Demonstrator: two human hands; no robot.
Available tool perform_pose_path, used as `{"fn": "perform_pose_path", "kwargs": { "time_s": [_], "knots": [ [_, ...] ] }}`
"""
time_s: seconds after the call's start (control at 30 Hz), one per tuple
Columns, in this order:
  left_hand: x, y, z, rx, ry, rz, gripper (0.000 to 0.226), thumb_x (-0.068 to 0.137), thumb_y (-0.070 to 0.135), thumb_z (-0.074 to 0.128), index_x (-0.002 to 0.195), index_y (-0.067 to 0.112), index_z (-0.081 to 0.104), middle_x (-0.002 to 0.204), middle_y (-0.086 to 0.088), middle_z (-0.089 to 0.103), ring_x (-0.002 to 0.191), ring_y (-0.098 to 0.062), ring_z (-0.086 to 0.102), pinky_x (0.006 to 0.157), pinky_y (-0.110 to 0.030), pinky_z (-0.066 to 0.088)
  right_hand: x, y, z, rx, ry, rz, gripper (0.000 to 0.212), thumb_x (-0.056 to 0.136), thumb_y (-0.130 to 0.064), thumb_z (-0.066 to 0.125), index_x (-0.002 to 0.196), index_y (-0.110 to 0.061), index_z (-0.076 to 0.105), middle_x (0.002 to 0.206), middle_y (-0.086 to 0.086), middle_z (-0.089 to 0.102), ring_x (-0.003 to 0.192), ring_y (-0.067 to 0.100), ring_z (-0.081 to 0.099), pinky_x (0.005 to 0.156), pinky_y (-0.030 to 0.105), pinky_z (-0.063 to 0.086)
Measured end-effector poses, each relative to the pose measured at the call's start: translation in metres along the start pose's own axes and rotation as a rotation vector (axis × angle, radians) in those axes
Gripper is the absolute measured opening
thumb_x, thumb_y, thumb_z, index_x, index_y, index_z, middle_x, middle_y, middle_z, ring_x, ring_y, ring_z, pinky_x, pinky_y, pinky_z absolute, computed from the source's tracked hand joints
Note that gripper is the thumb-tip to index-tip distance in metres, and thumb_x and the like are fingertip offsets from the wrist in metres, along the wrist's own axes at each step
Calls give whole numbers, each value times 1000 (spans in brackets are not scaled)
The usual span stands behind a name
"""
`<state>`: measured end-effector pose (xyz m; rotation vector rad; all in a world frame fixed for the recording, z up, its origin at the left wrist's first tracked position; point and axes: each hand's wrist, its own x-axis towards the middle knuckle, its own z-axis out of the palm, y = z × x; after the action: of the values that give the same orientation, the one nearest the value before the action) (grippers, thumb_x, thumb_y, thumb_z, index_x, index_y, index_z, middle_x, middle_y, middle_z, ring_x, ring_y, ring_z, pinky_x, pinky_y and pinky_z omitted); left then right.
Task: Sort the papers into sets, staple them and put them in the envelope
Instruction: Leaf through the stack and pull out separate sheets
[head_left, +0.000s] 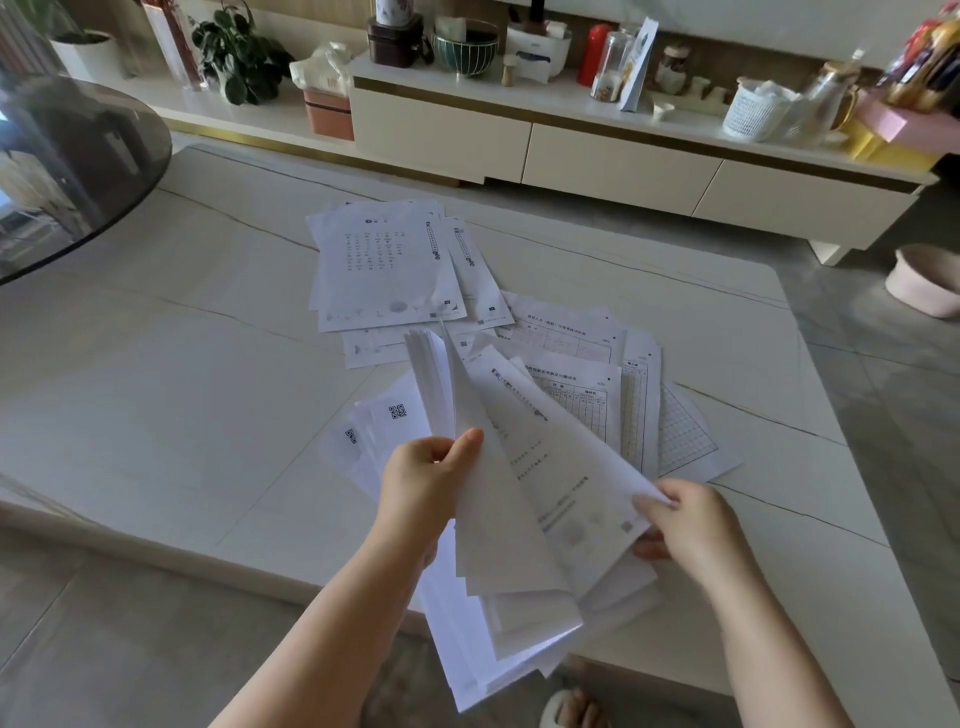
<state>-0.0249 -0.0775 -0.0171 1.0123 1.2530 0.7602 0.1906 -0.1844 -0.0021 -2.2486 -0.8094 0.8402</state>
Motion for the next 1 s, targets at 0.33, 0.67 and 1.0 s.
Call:
{"fn": "perform_pose_path", "kwargs": {
  "time_s": [0.33, 0.67, 1.0],
  "knots": [
    [1, 13, -6, -15, 12, 26, 28, 87, 32, 66, 72, 11, 54, 70, -7, 44, 63, -20, 40, 61, -31, 35, 0, 14, -22, 550, 347, 48, 12, 91, -4, 56, 84, -4, 65, 71, 7, 63, 46, 11, 60, 45, 20, 52],
    [0, 27, -51, 5, 84, 70, 39, 86, 25, 68, 57, 9, 47, 59, -6, 41, 53, -19, 37, 54, -27, 36, 9, -12, -20, 800, 258, 98, 17, 92, 2, 53, 77, -3, 59, 73, 13, 61, 42, 8, 61, 42, 19, 51],
    [5, 24, -74, -86, 151, 33, 47, 79, 25, 73, 56, 17, 33, 64, -7, 27, 59, -18, 24, 54, -30, 15, 58, -118, 52, 861, 69, -21, 12, 94, 3, 49, 87, 3, 59, 83, 15, 63, 70, 28, 62, 48, 23, 56]
  ]
}}
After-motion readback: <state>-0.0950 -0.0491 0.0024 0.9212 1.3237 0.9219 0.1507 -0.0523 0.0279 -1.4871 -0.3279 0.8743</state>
